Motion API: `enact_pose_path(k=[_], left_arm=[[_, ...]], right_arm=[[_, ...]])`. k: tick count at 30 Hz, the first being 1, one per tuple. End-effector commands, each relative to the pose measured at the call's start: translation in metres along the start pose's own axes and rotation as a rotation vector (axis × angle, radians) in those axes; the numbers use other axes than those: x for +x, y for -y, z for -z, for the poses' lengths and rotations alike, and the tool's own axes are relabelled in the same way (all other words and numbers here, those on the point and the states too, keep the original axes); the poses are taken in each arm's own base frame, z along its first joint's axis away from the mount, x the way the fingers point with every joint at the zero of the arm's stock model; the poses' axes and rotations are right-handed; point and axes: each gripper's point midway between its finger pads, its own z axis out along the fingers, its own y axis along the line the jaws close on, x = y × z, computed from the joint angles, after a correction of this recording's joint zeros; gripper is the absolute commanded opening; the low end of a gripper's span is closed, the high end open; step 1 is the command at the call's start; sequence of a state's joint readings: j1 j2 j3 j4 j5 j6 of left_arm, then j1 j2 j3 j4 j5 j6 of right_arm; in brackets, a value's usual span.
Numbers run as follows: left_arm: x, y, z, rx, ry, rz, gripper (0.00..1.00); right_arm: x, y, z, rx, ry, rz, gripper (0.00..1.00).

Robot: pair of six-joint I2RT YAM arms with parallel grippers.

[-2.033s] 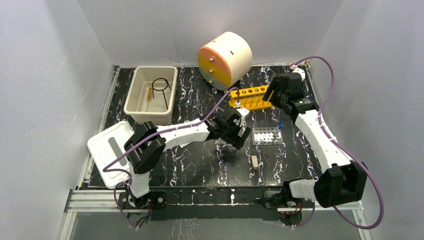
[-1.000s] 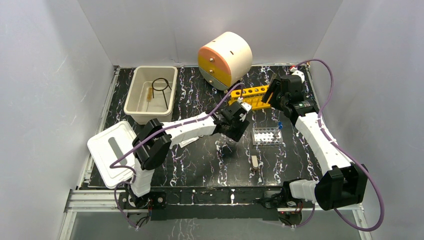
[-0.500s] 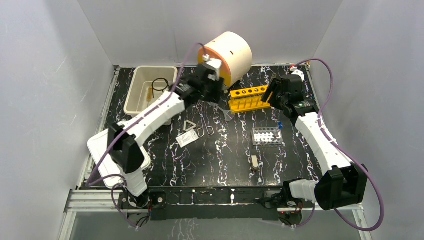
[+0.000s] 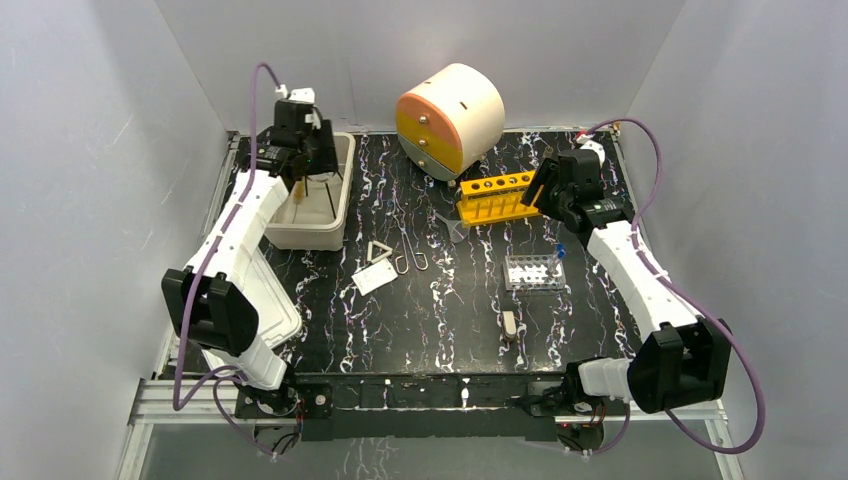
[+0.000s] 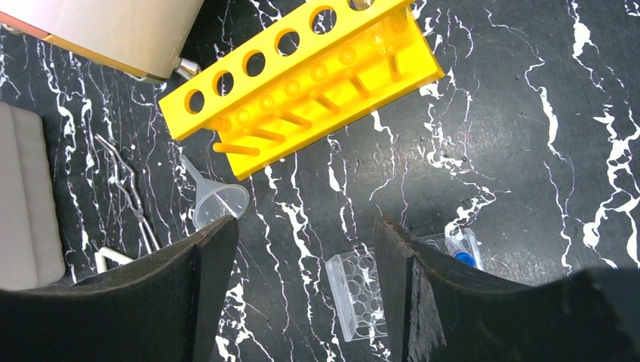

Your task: Organize the chemistry lab equipment

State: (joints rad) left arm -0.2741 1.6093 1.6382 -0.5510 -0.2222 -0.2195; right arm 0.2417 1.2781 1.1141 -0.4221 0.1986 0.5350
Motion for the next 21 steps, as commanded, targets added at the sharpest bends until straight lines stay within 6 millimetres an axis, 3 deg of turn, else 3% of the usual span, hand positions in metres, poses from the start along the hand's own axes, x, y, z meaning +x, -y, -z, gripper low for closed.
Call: enact_pose_path(k=[1, 6, 21], left_arm=[[0.021, -0.040, -0.004, -0.087, -0.069, 0.059, 0.44], [0.049, -0.060, -0.013, -0.163, -0.133, 0.073, 0.44], [0.128, -0.044, -0.061, -0.060, -0.357, 0.079, 0.41]], right_arm=[[-0.018, -0.008, -0.002, -0.021, 0.048, -0.006, 0.74], [-0.025, -0.009, -0.005, -0.010, 0.060, -0.004, 0.74], [-0.033, -0.015, -0.018, -0.006, 0.064, 0.011, 0.74]])
